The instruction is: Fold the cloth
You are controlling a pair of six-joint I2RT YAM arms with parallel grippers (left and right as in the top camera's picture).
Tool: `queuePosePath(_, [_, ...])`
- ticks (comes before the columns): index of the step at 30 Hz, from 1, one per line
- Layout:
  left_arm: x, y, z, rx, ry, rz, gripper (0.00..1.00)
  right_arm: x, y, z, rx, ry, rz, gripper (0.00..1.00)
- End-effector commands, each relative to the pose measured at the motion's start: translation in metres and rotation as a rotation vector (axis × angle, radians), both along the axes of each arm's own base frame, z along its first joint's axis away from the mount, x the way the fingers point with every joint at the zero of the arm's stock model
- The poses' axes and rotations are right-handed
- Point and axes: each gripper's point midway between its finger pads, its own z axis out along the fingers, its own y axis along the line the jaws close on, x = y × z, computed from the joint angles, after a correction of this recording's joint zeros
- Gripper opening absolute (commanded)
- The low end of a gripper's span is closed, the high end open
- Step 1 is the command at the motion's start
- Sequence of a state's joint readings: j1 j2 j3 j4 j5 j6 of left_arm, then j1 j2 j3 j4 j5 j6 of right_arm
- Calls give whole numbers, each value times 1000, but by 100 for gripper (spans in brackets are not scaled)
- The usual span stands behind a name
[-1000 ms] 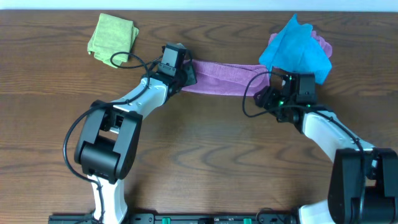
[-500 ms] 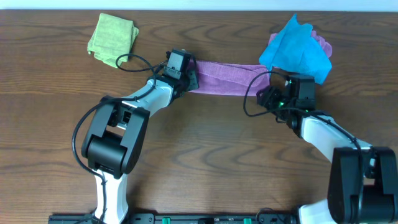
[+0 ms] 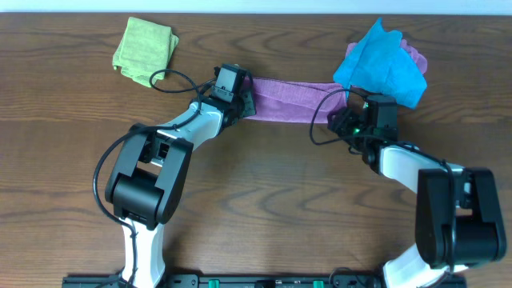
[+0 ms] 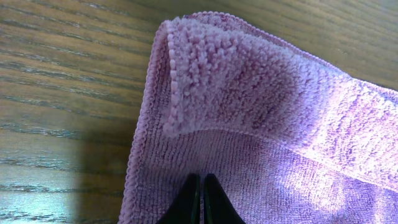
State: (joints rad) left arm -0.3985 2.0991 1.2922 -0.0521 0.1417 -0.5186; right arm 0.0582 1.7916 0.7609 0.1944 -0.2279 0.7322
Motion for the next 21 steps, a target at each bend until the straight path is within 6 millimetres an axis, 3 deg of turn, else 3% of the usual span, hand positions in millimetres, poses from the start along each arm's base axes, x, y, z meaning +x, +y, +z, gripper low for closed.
queuePosePath(1, [0,2,-7,32,9,-7,6,-6,5,-24,9,59,-23,60])
queuePosePath(7, [-7,5,-12,47,44,-8,6,1,13,-36,-10,30,-12,54])
queuePosePath(15, [-7,5,-12,49,43,-6,5,13,18,-31,-68,-45,-7,1])
queuePosePath(21, [-7,5,-12,50,43,-6,6,14,20,-29,-66,-52,4,1])
